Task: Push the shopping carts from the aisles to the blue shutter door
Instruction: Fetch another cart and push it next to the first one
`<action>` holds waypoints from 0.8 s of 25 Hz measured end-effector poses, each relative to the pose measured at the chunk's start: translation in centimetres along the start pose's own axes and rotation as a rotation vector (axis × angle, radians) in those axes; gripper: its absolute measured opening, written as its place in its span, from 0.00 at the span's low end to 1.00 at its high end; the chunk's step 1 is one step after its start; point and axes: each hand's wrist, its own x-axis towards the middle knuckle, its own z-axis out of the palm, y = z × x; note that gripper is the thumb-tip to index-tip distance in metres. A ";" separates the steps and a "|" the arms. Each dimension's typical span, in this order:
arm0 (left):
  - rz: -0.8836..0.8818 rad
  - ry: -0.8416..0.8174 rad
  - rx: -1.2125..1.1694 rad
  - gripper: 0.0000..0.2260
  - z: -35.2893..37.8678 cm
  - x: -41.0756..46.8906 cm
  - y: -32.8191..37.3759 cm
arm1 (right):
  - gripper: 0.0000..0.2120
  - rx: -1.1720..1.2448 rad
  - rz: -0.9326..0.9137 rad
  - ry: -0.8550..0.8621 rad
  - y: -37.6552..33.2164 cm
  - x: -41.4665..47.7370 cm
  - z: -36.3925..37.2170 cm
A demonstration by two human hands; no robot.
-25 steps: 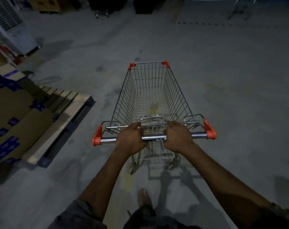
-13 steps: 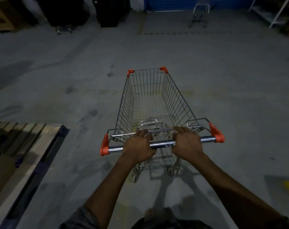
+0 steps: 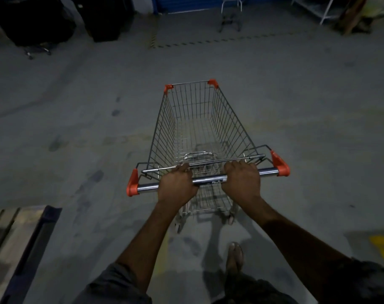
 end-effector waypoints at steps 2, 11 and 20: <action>0.019 -0.004 0.030 0.19 0.6 3.8 0.0 | 0.10 0.002 -0.007 0.013 1.9 3.1 1.1; -0.030 -0.005 0.022 0.14 3.8 21.1 1.7 | 0.13 0.020 -0.001 -0.007 10.6 17.3 4.6; 0.067 0.099 0.031 0.10 10.2 38.7 1.6 | 0.03 -0.025 -0.017 0.393 19.5 32.3 10.7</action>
